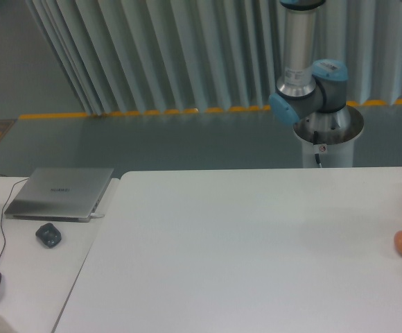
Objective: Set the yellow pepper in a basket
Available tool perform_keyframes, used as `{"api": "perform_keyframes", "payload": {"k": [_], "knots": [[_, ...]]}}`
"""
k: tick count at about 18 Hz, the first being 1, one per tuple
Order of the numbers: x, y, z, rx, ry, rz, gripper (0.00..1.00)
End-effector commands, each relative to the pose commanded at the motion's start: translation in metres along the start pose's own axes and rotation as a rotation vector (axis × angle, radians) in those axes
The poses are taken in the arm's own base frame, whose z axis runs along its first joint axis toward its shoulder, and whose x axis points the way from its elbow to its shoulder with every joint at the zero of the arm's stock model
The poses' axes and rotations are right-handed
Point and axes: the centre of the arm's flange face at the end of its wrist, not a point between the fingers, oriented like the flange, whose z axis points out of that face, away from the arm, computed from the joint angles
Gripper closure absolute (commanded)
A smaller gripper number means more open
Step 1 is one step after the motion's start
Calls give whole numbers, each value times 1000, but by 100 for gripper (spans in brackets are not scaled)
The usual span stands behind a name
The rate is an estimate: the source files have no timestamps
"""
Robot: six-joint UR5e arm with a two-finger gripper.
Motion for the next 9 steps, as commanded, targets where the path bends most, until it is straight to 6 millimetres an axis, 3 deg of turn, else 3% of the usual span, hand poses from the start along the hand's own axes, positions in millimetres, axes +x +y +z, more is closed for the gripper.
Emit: {"api": "perform_keyframes", "payload": {"k": [6, 9], "knots": [[23, 104, 31, -13, -33, 68, 56], [32, 132, 41, -17, -36, 85, 55]]}}
